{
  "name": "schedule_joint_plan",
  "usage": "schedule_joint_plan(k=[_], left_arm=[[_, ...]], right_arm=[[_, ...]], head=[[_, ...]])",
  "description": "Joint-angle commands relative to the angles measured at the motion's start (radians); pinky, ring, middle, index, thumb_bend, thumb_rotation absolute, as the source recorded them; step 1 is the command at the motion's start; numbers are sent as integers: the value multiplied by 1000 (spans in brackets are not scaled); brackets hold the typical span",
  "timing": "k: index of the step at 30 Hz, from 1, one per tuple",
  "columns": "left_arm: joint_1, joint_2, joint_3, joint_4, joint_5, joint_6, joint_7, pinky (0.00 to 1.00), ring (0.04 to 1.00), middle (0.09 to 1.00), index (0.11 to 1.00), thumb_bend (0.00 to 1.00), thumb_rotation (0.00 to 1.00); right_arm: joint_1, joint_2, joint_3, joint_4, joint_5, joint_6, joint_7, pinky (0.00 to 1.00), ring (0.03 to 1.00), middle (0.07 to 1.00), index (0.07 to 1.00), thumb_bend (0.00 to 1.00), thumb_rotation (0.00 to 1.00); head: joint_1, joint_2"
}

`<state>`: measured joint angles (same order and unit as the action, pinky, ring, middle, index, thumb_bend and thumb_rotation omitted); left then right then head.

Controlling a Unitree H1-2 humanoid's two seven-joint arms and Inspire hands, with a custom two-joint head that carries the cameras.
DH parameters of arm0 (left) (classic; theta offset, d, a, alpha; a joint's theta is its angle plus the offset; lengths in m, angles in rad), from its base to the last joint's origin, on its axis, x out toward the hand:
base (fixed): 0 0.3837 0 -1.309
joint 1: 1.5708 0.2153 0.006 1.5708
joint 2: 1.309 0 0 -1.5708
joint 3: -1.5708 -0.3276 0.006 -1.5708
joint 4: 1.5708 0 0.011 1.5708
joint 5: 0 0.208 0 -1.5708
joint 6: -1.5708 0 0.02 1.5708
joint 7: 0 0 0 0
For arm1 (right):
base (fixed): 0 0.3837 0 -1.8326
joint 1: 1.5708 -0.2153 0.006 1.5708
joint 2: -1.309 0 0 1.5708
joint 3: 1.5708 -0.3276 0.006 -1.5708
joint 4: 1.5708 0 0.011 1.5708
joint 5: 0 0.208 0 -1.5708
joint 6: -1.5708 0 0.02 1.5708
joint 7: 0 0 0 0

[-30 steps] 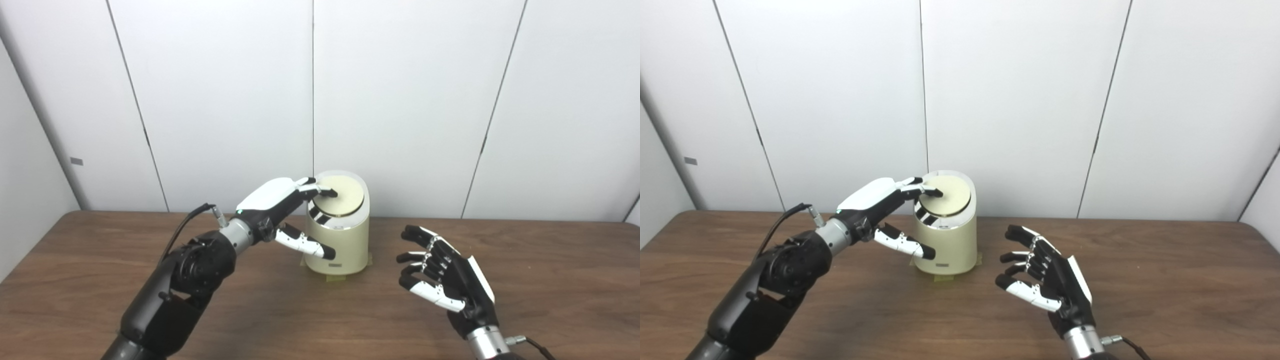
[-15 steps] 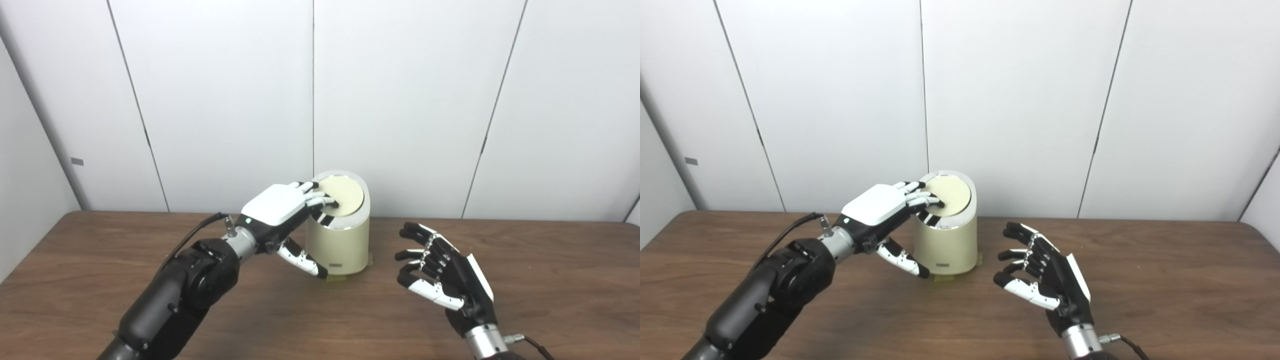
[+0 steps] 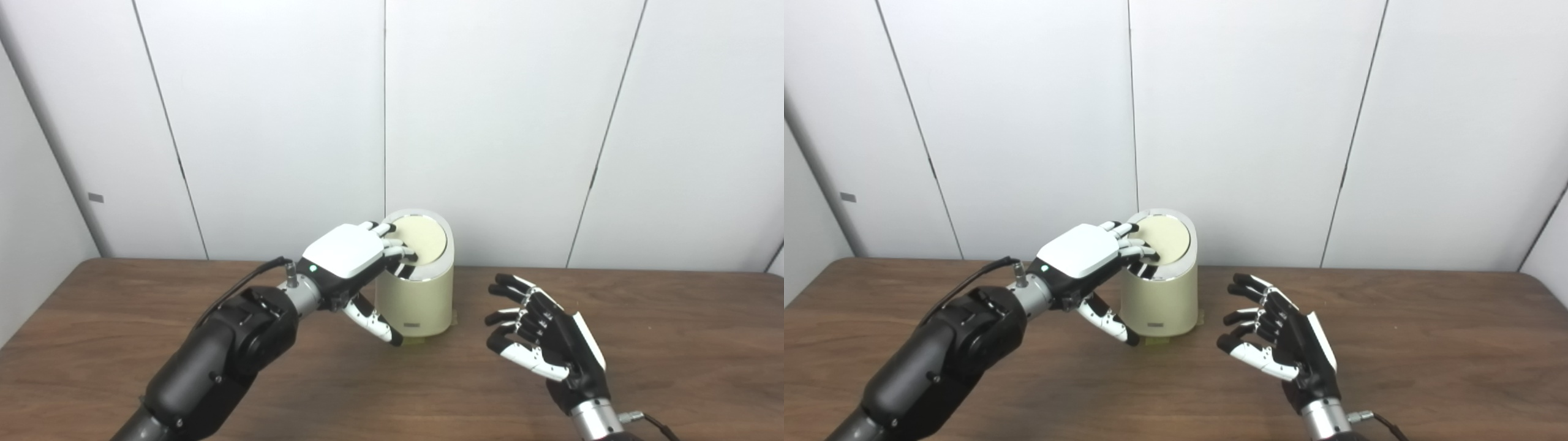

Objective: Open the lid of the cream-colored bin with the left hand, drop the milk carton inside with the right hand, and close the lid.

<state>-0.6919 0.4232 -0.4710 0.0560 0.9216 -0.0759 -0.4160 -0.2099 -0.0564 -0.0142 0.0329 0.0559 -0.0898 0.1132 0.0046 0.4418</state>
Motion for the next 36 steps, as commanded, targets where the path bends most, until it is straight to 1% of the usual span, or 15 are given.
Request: schedule_joint_plan(k=[1,9,13,14,16,19,22,24,27,29,30,31,32,35,36], left_arm=[[-18,21,-26,-7,35,3,-69,1000,1000,849,831,1000,440],[-19,28,-56,0,65,33,-148,1000,1000,833,816,1000,445],[-11,30,-45,-4,52,24,-126,1000,1000,837,818,1000,453],[-7,29,-35,-8,44,20,-109,1000,1000,843,823,1000,460],[9,17,2,-20,14,22,-57,1000,1000,846,834,1000,447],[40,-18,78,-19,-60,-2,66,1000,994,847,843,986,399],[73,-61,157,-8,-149,-48,192,1000,979,878,872,930,362],[94,-96,218,5,-241,-79,246,1000,987,914,910,885,358],[130,-149,314,24,-433,-118,274,938,991,959,940,823,326],[161,-184,372,24,-545,-106,274,897,973,972,927,793,316],[172,-195,391,25,-581,-101,275,870,960,967,919,780,286],[198,-217,420,36,-622,-105,295,856,954,965,915,774,270],[224,-234,443,49,-663,-111,307,806,947,962,924,773,275],[271,-258,473,60,-720,-112,322,774,949,953,939,747,274],[285,-264,483,62,-750,-109,318,720,915,932,925,743,268]], right_arm=[[-27,1,-4,-38,10,-19,-7,439,569,759,758,686,305],[-24,0,-3,-49,8,-12,-7,434,565,756,757,689,313],[-20,4,-6,-62,10,10,-12,442,570,757,756,691,308],[-20,3,-6,-61,14,7,-9,442,570,757,756,690,305],[-20,4,-8,-59,22,3,-6,436,564,758,756,689,299],[-22,4,-10,-55,31,3,-6,432,559,753,754,684,290],[-23,0,-8,-51,26,-6,-4,431,557,751,756,677,284],[-24,-4,-7,-45,20,-13,-4,431,557,750,759,677,298],[-25,0,-16,-41,35,-12,-7,427,556,754,759,685,281],[-24,0,-21,-44,35,-5,-12,433,566,755,755,681,261],[-24,-1,-22,-44,34,-3,-13,440,575,756,754,679,255],[-23,-2,-23,-44,28,-4,-15,443,579,756,753,678,252],[-23,-4,-24,-42,25,-3,-16,451,583,759,753,679,258],[-25,-7,-27,-32,22,-8,-15,462,592,766,752,703,282],[-26,-8,-28,-26,25,-12,-13,460,595,765,751,711,286]], head=[[1,2],[-1,4],[1,7],[0,6],[0,6],[1,6],[1,5],[2,5],[-1,6],[-3,8],[-3,8],[-4,10],[-5,11],[-7,13],[-7,13]])
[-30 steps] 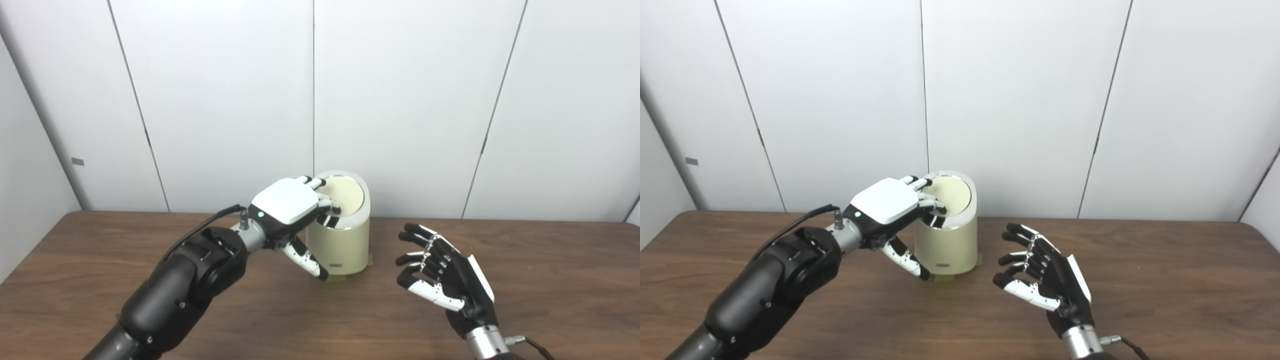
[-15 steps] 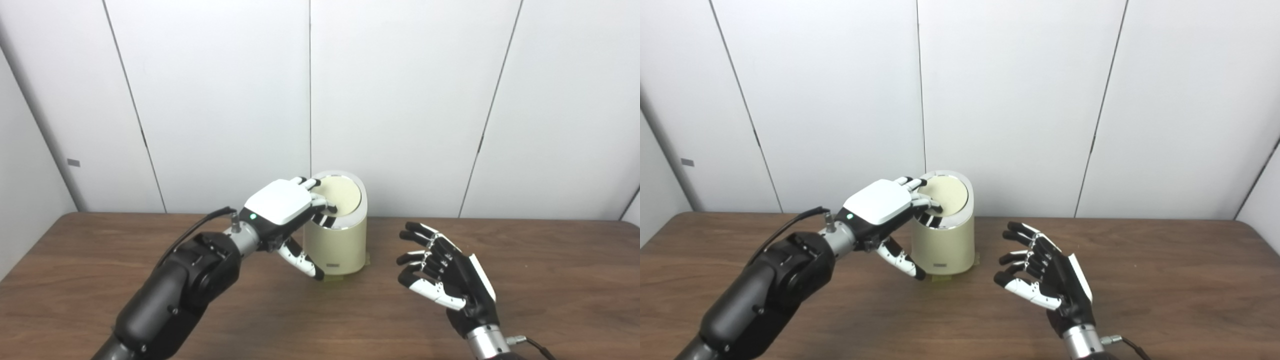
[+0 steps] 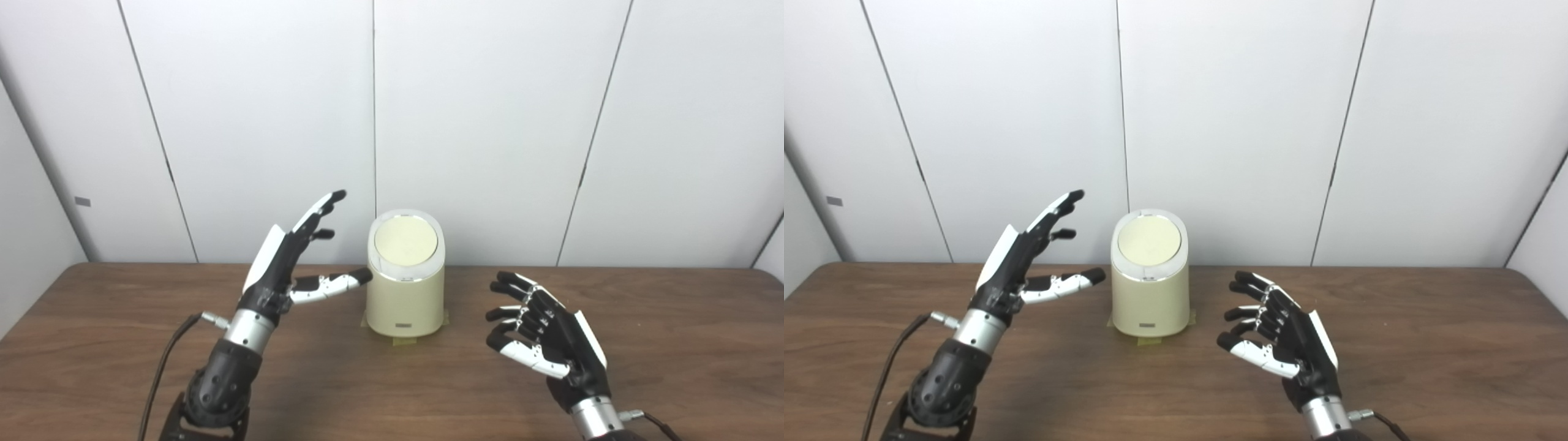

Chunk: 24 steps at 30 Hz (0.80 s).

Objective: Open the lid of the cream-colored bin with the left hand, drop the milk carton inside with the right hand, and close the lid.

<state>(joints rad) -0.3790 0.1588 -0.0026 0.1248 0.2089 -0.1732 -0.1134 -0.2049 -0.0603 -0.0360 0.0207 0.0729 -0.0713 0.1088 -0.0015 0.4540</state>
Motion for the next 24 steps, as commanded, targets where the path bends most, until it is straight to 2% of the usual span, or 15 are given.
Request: schedule_joint_plan(k=[1,3,6,10,16,21,24], left_arm=[[-16,-4,23,-4,-67,-11,11,681,874,908,906,738,250],[1,-5,38,13,-124,-17,-1,624,772,835,839,713,205],[22,6,49,36,-162,-28,-13,606,669,732,754,699,193],[41,40,39,49,-185,-44,-45,582,608,650,680,714,181],[76,56,38,43,-209,-49,-63,566,606,660,687,727,193],[100,53,29,65,-217,-61,-66,603,649,699,724,718,183],[98,51,22,84,-223,-76,-72,608,662,713,725,722,179]], right_arm=[[-32,-5,-8,-8,10,-34,-7,456,596,763,751,712,284],[-31,-5,-9,-5,7,-34,-8,449,595,760,753,709,277],[-30,-4,-11,-2,7,-38,-9,449,593,759,753,708,267],[-24,-5,-14,2,-2,-49,-15,474,598,755,749,724,295],[-15,0,-27,-8,7,-36,-25,524,666,768,749,722,278],[-2,-8,-26,-30,9,-19,-23,577,704,779,760,746,293],[3,-14,-22,-23,-11,-35,-26,604,711,786,762,764,308]], head=[[0,1],[-2,2],[-13,5],[-14,9],[-29,14],[-38,17],[-35,15]])
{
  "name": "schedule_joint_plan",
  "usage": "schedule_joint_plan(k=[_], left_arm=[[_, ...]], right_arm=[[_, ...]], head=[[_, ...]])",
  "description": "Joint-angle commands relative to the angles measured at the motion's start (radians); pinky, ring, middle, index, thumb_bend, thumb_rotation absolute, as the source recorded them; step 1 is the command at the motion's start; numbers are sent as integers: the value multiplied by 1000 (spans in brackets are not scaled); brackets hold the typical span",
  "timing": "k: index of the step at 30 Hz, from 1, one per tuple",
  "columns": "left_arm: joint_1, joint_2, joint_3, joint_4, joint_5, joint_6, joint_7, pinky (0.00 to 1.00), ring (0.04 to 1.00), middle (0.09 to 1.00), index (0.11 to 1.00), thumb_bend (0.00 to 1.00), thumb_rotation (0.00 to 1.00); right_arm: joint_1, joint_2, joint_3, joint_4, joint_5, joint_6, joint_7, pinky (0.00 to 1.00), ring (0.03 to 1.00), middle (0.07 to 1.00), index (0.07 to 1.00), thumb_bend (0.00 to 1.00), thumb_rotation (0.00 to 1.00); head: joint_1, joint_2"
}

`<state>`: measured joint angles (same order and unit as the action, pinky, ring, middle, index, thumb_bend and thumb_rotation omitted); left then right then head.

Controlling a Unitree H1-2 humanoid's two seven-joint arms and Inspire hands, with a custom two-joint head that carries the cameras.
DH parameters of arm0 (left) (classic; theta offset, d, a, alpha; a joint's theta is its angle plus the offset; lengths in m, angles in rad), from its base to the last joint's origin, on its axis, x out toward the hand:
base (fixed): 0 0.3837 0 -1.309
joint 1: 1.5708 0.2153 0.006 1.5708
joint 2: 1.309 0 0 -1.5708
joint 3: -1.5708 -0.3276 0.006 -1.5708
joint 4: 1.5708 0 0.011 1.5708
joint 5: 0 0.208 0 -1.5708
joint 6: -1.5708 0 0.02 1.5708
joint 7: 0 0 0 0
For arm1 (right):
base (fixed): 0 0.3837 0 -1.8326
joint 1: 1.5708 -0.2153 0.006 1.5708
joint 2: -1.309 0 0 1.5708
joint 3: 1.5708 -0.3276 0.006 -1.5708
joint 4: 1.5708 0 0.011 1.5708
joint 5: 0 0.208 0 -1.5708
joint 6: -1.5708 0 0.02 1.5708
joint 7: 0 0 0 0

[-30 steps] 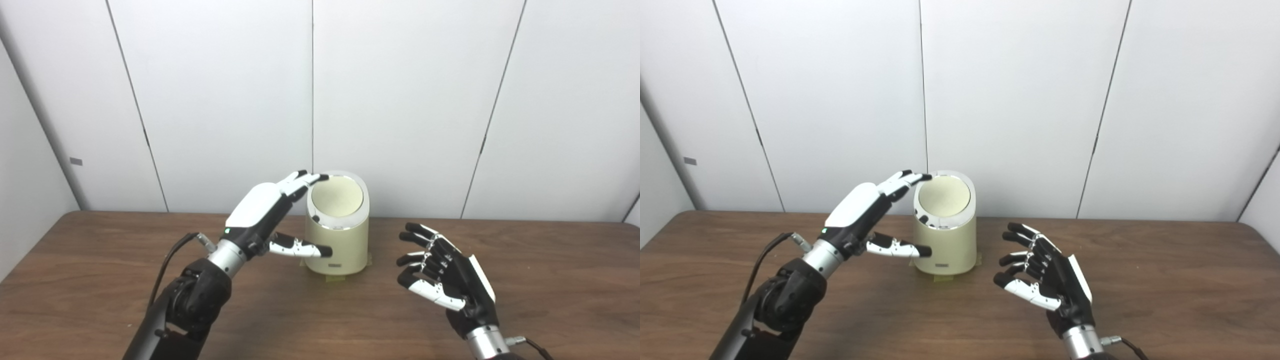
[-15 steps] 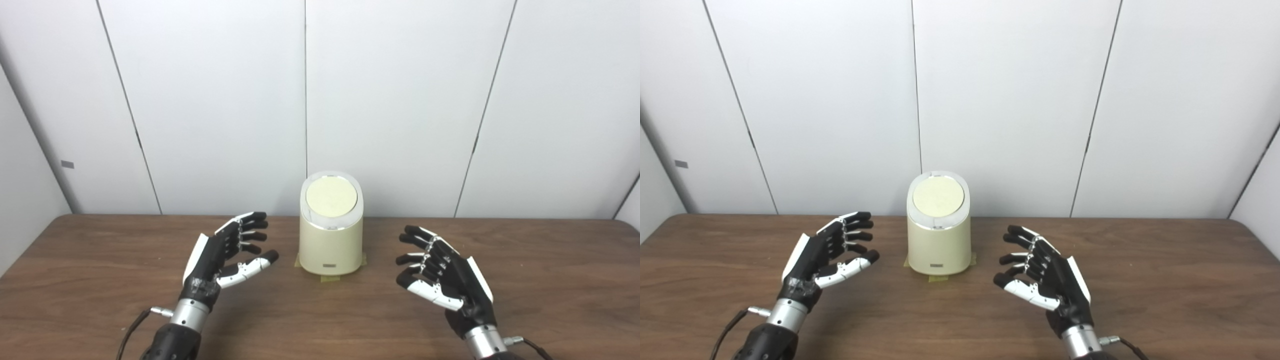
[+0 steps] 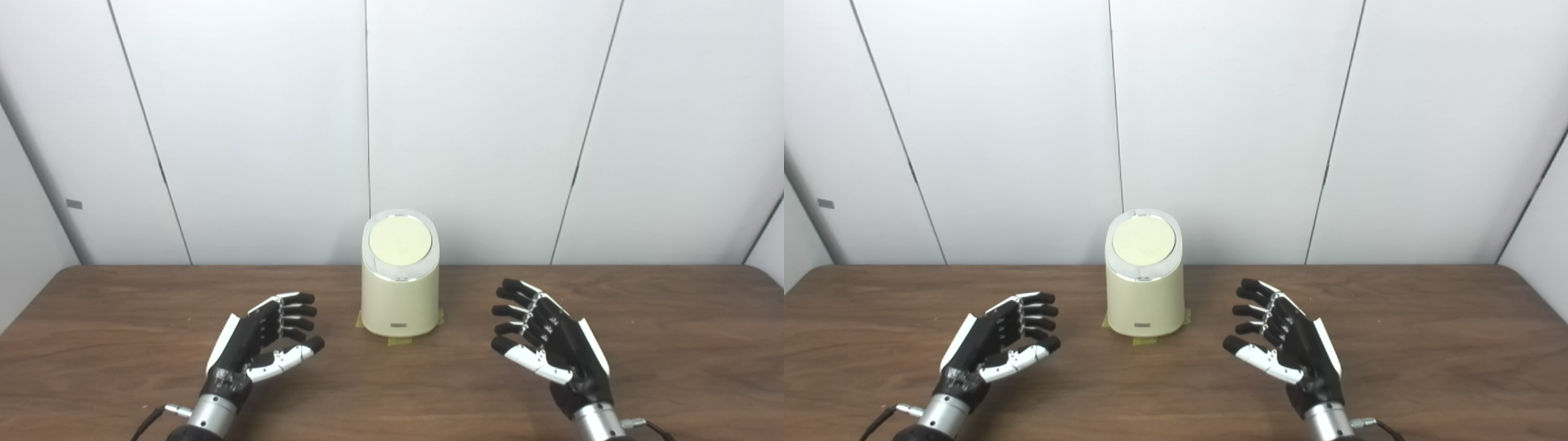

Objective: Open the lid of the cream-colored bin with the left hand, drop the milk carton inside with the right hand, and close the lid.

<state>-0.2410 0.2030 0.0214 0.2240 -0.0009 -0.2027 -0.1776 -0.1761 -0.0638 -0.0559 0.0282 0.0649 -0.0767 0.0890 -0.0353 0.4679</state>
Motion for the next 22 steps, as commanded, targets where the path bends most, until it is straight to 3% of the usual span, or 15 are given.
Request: schedule_joint_plan(k=[1,7,15,22], left_arm=[[-38,4,-4,-14,-11,-49,-5,608,663,714,724,723,180],[-25,-8,-7,-5,-17,-74,-1,695,736,770,774,738,238],[-12,-9,-8,-22,-55,-66,-31,755,849,902,932,748,290],[-9,-14,-10,-25,-64,-67,-41,754,859,908,945,836,355]], right_arm=[[-24,-13,0,-30,-5,-30,-4,606,711,787,763,767,310],[-18,-17,3,-28,-5,-36,-3,633,713,805,791,788,313],[-20,-22,4,-27,25,-33,15,690,758,851,835,816,292],[-21,-31,5,-8,45,-44,27,701,815,896,878,848,250]], head=[[1,2],[7,2],[3,6],[4,7]])
